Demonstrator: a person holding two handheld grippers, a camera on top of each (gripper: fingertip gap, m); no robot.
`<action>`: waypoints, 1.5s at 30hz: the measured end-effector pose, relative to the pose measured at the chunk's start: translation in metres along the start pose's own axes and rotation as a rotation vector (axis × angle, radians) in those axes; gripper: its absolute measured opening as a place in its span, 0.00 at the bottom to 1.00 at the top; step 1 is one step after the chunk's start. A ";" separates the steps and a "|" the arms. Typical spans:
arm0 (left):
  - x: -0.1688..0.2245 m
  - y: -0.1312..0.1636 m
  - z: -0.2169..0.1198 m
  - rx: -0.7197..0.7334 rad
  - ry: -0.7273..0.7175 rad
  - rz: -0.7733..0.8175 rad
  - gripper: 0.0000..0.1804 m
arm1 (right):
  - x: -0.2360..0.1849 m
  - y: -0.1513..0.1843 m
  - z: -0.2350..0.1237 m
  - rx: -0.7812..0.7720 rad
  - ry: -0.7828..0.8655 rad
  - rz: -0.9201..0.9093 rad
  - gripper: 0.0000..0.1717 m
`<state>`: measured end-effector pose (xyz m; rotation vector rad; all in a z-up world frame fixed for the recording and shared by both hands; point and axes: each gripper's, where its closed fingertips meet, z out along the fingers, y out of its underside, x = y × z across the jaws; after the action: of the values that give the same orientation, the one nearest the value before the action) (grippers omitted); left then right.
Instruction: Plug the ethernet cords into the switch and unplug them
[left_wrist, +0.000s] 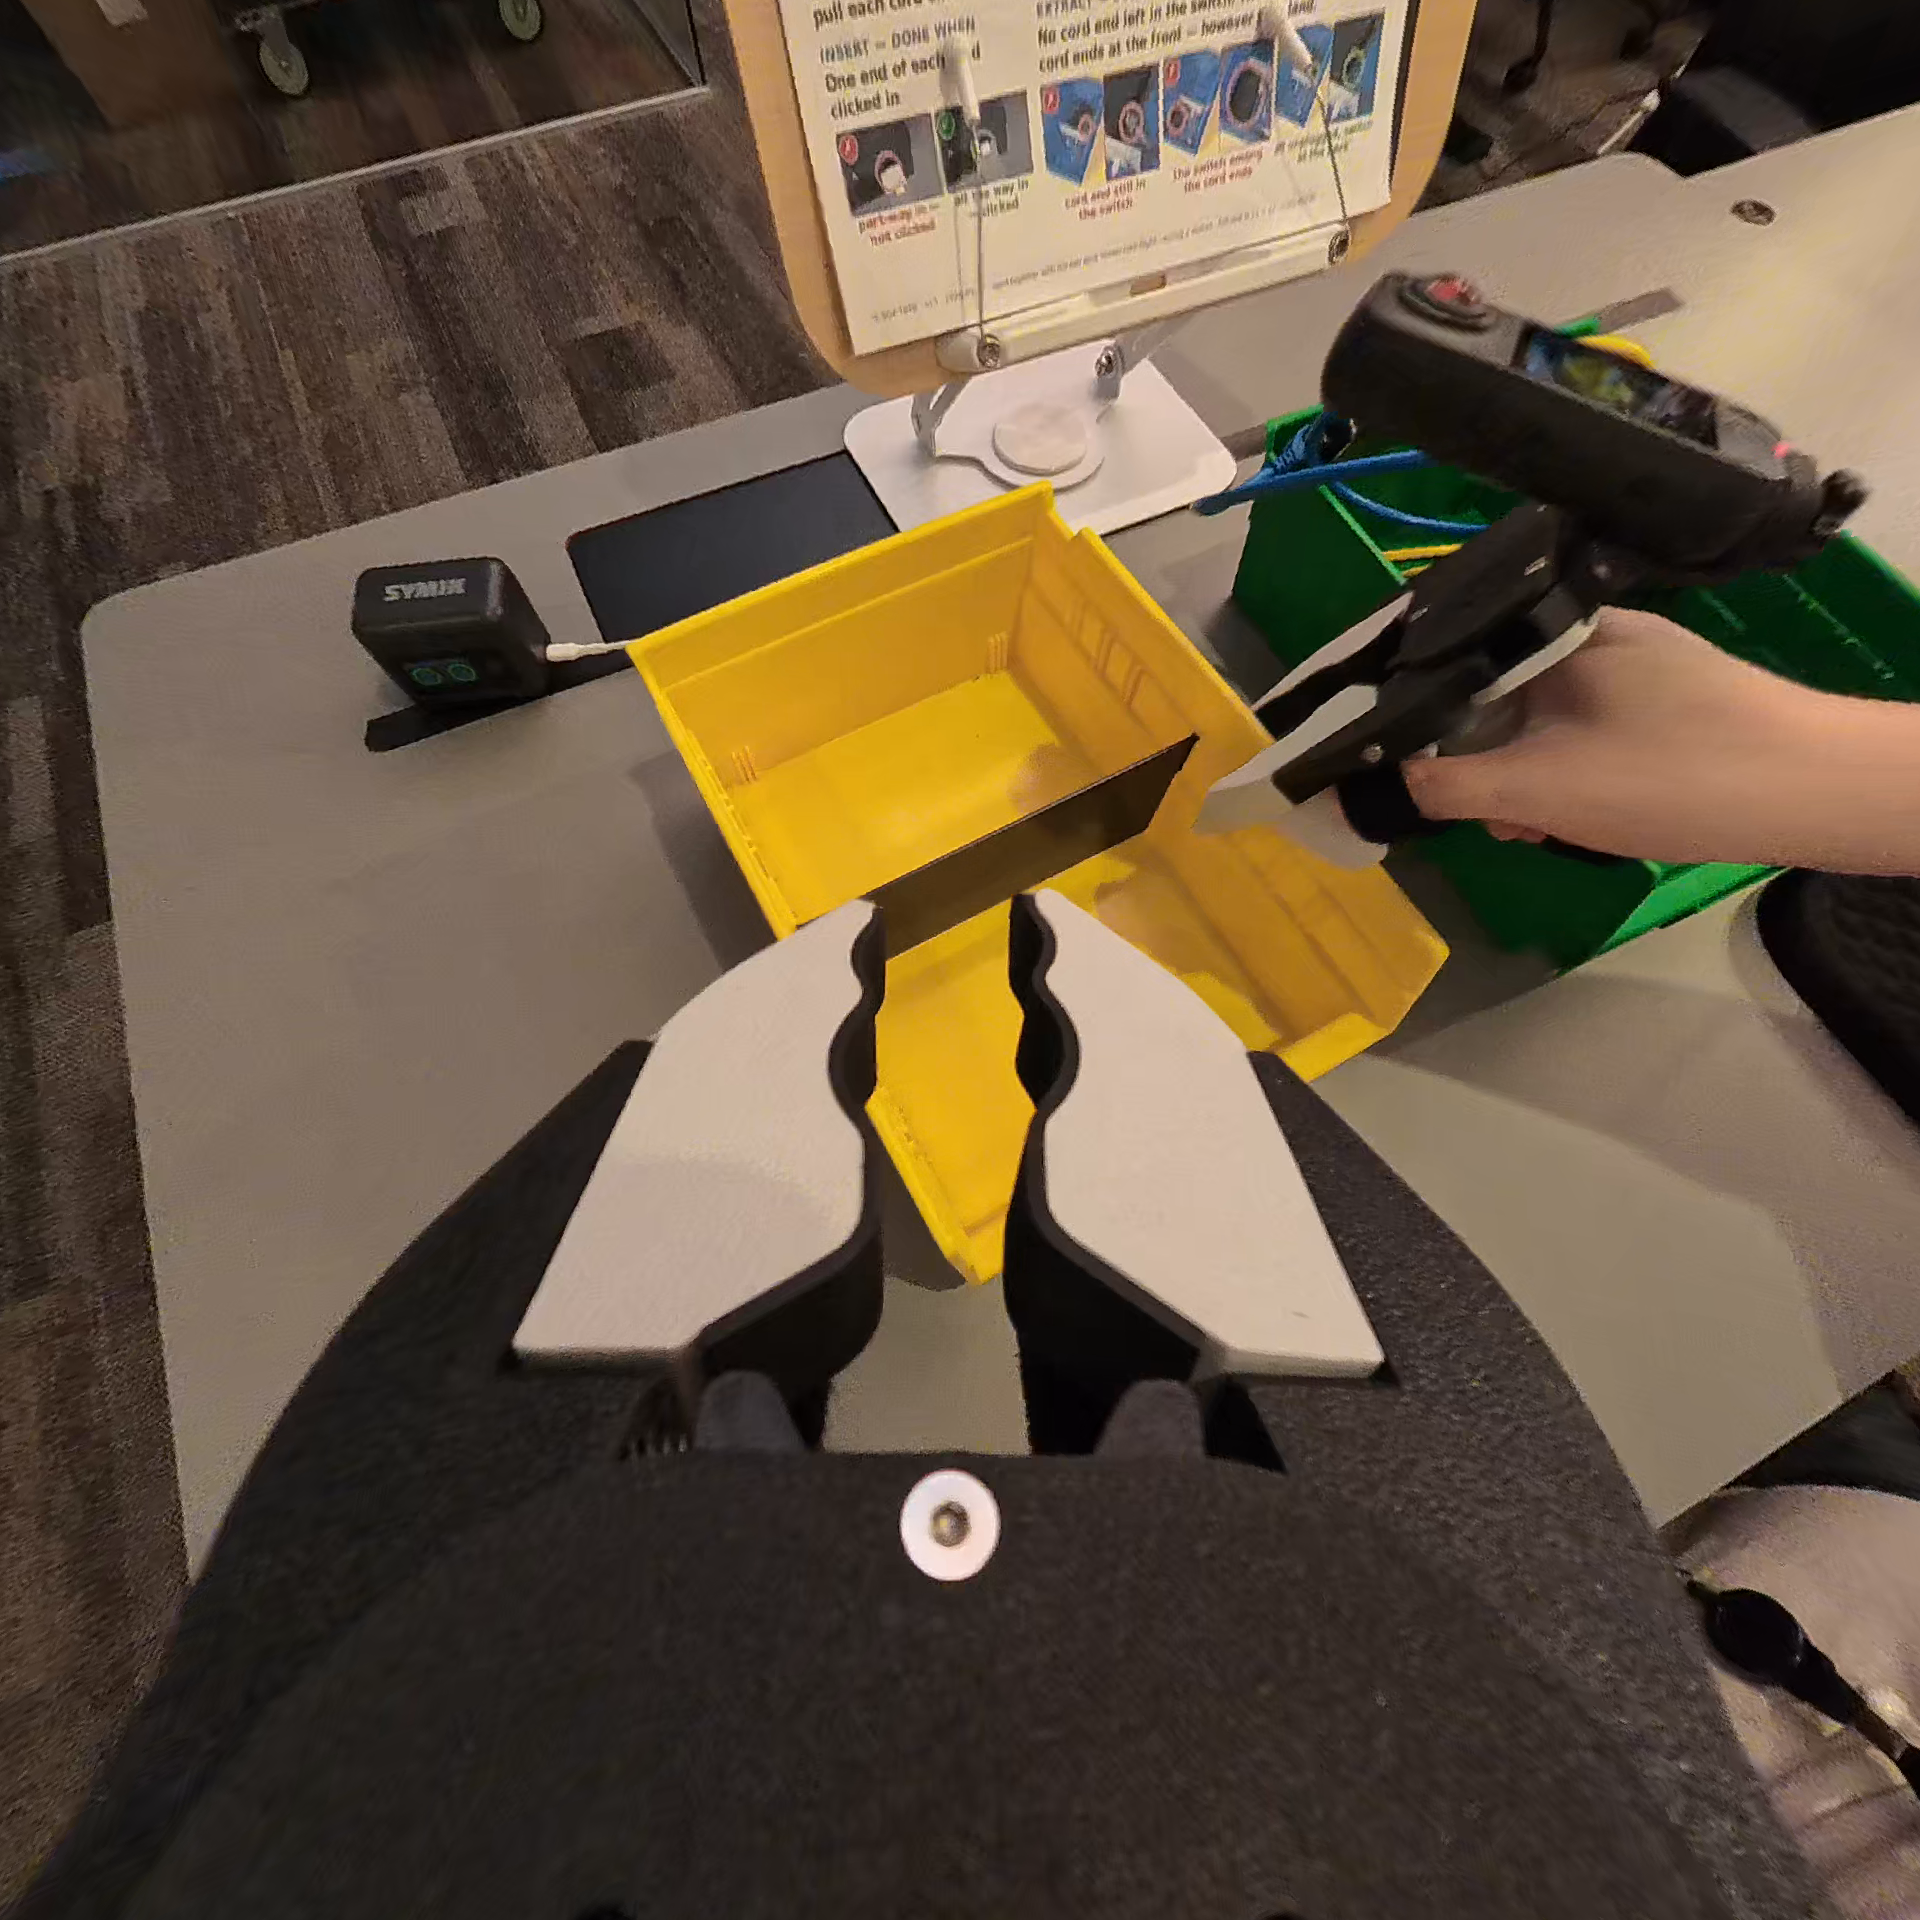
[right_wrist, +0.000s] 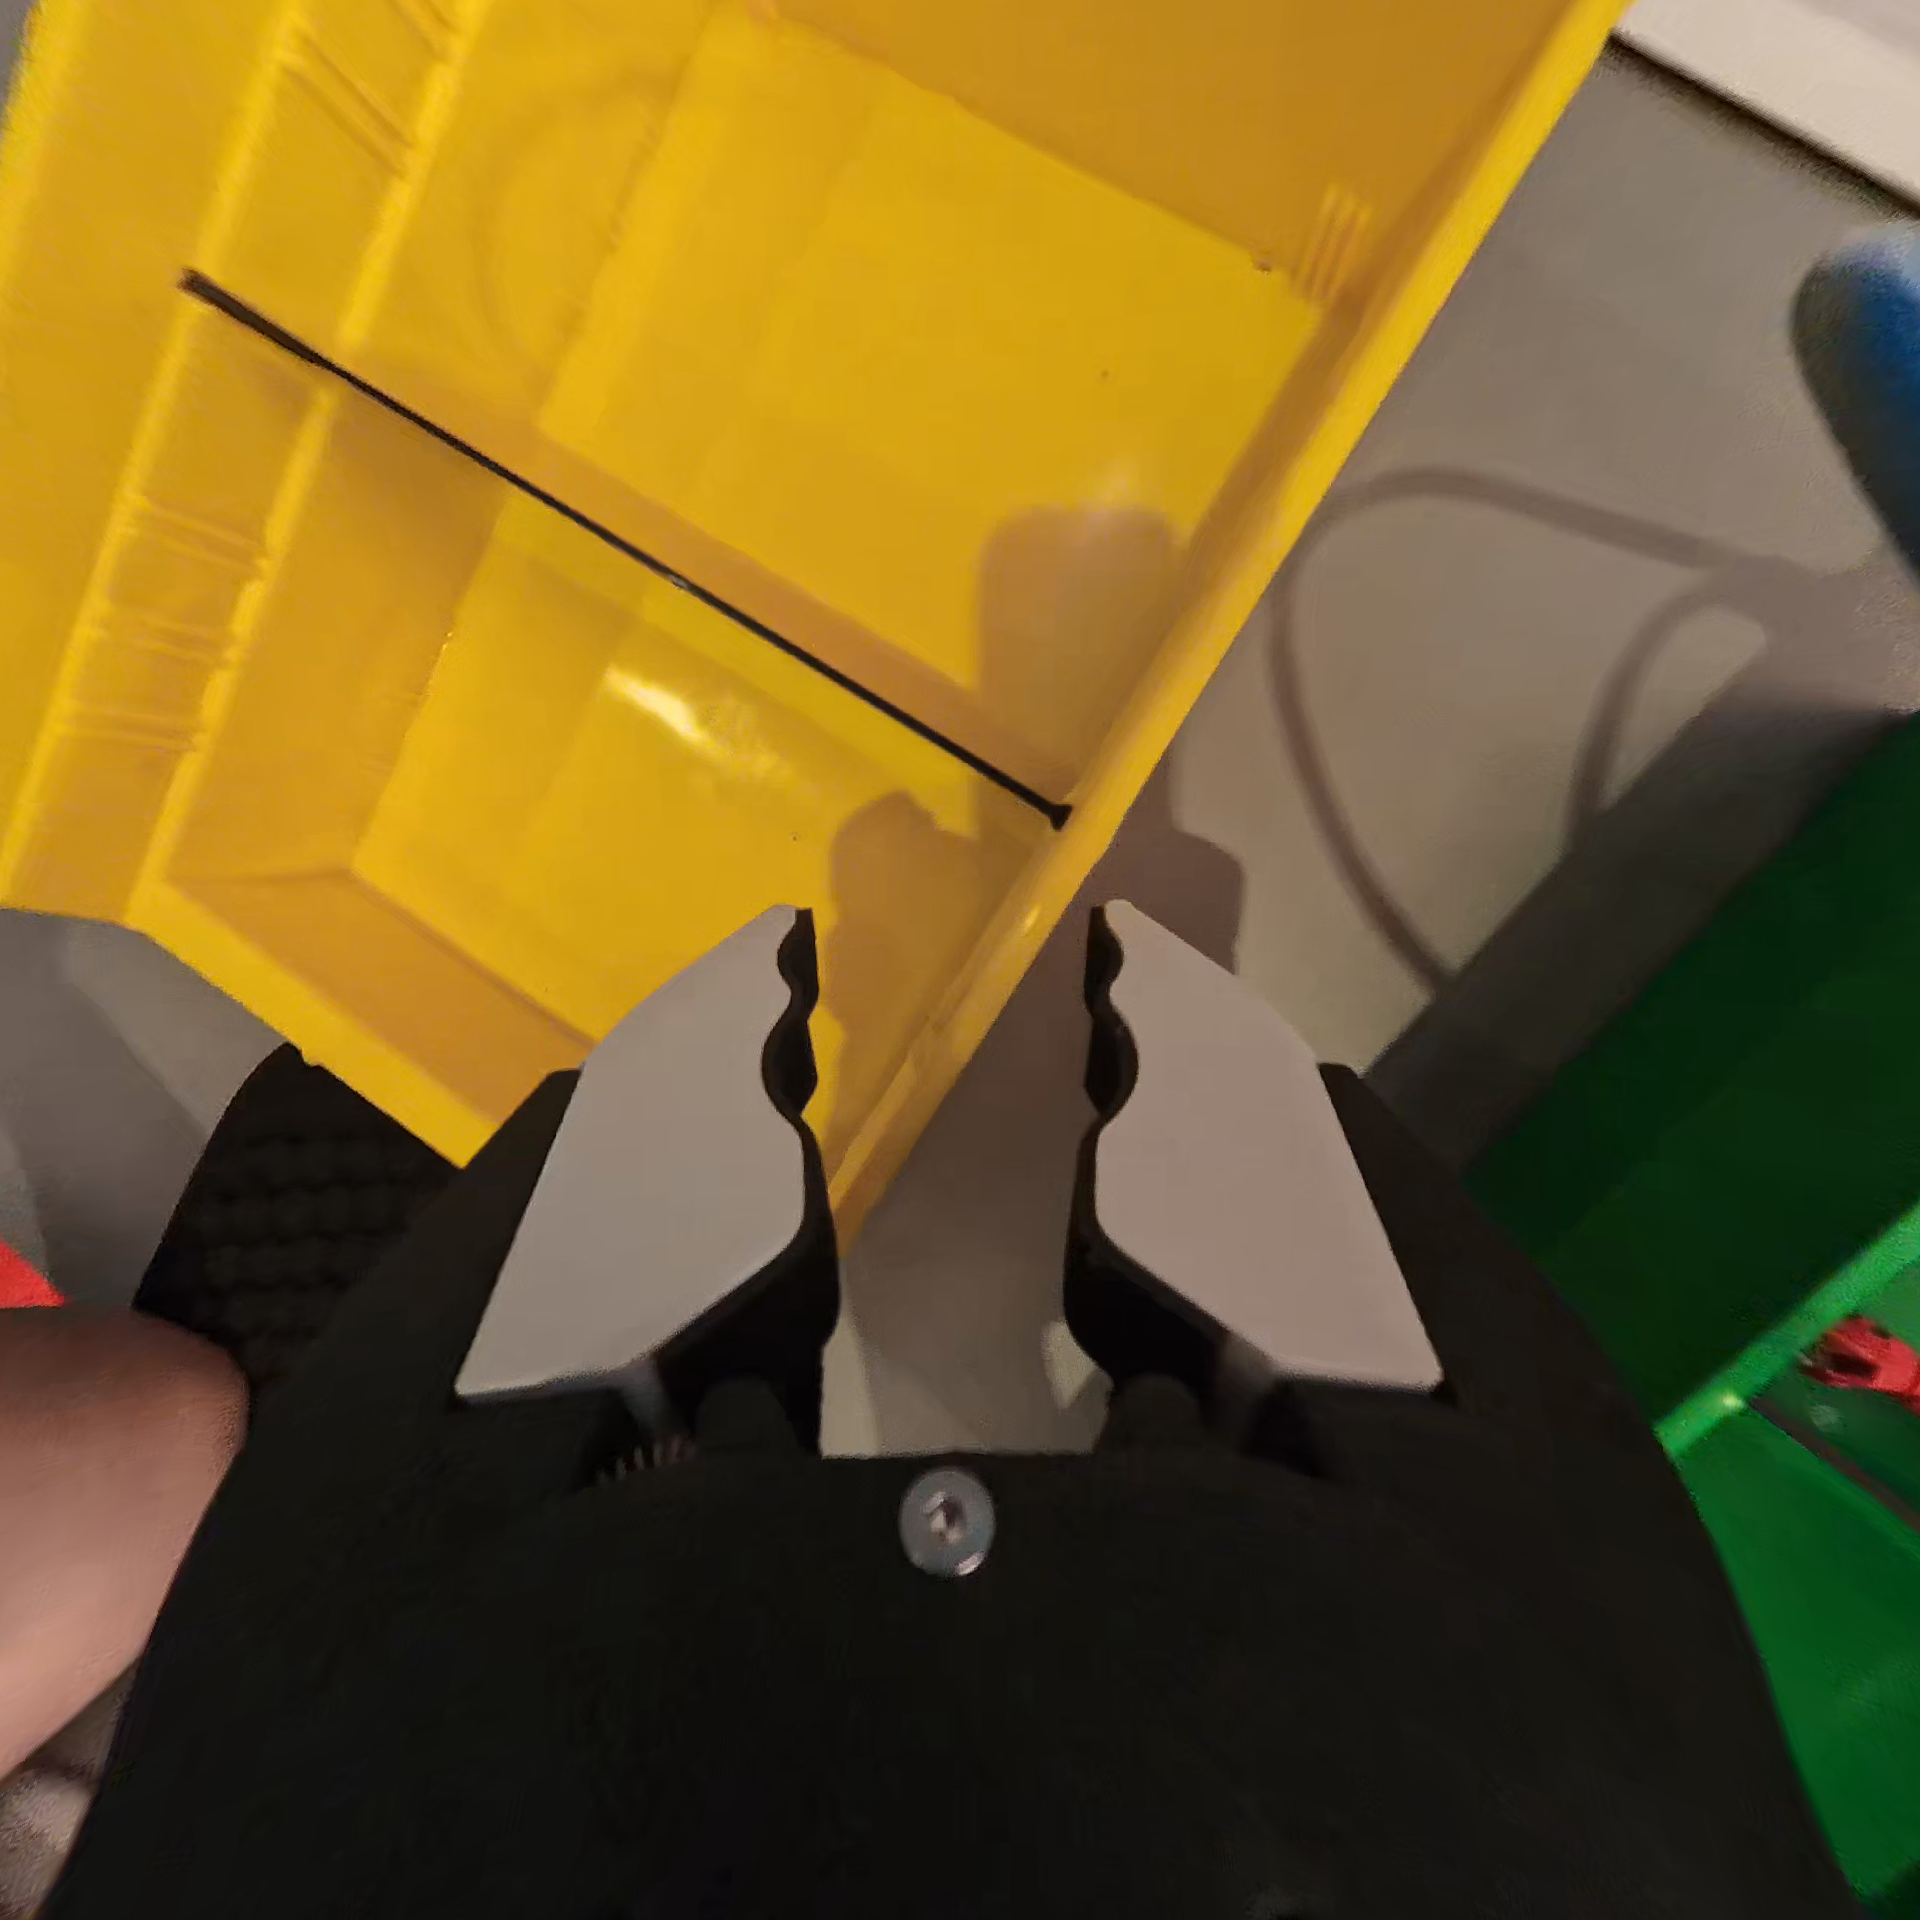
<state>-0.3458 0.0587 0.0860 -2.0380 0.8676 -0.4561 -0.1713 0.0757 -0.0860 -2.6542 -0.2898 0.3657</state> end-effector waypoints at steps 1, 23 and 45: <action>-0.002 0.001 -0.002 0.005 -0.005 -0.003 0.12 | 0.001 0.002 0.005 -0.012 0.002 0.014 0.30; 0.007 -0.001 -0.014 0.040 0.009 0.061 0.11 | -0.010 0.015 0.024 -0.450 -0.106 0.056 0.03; 0.092 -0.059 -0.037 0.346 0.337 0.050 0.36 | 0.118 0.124 -0.266 -0.138 -0.300 0.225 0.03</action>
<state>-0.2796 -0.0048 0.1558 -1.6431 0.9598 -0.8759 0.0372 -0.1089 0.0635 -2.7699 -0.1100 0.8486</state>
